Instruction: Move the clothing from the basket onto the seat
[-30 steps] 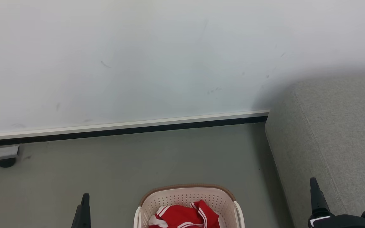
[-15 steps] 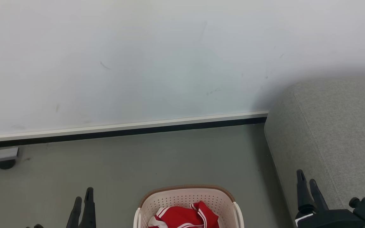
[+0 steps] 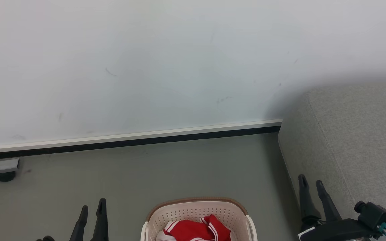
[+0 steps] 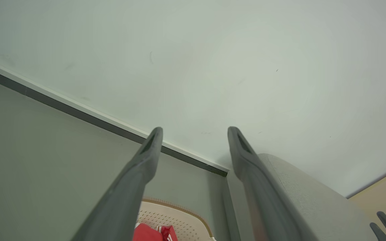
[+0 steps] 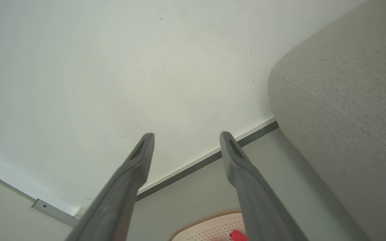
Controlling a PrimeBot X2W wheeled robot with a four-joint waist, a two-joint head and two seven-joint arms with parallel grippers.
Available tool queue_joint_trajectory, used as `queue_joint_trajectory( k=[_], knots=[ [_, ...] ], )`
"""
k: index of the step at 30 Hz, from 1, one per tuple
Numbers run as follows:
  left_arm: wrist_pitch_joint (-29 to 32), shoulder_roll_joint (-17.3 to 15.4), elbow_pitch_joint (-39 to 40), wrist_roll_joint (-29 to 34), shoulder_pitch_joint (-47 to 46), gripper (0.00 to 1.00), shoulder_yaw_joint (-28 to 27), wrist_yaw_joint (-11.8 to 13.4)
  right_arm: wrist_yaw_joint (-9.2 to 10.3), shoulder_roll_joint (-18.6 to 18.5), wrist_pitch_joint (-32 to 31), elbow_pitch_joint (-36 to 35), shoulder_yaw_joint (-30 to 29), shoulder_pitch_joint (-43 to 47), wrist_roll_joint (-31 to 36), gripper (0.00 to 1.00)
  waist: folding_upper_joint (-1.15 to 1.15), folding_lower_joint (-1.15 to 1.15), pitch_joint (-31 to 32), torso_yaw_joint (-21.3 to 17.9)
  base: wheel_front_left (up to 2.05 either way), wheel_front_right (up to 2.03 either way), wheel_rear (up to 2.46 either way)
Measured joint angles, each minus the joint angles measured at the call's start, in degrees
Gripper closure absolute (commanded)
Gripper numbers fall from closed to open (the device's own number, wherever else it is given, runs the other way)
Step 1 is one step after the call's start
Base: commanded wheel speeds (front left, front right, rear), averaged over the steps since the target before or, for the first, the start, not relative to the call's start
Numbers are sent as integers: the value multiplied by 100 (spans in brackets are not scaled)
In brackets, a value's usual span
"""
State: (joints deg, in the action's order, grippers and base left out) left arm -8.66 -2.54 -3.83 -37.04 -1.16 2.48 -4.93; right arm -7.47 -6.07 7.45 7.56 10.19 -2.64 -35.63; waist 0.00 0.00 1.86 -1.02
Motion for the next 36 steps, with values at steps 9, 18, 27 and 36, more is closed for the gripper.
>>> queue_joint_trajectory(
  k=[9, 18, 27, 36],
  knots=[
    [-101, -2, 174, 475, 87, 0, 15, 25, 0, -66, 122, -105, 230, 4, 401, 0, 0, 0, 20, 6, 0, 0, 0],
    [-213, -5, 326, 916, 143, 0, 21, 79, 0, -109, 252, -203, 490, 10, 851, 0, 0, 0, 55, 11, 0, 0, 0],
    [-309, -7, 452, 1406, 225, 0, 56, 82, 0, -147, 370, -314, 680, 52, 1262, 0, 0, 0, 67, 27, 0, 0, 0],
    [-401, -11, 592, 1824, 309, 0, 69, 84, 0, -177, 488, -447, 859, 77, 1662, 0, 0, 0, 94, 31, 0, 0, 0]
  ],
)
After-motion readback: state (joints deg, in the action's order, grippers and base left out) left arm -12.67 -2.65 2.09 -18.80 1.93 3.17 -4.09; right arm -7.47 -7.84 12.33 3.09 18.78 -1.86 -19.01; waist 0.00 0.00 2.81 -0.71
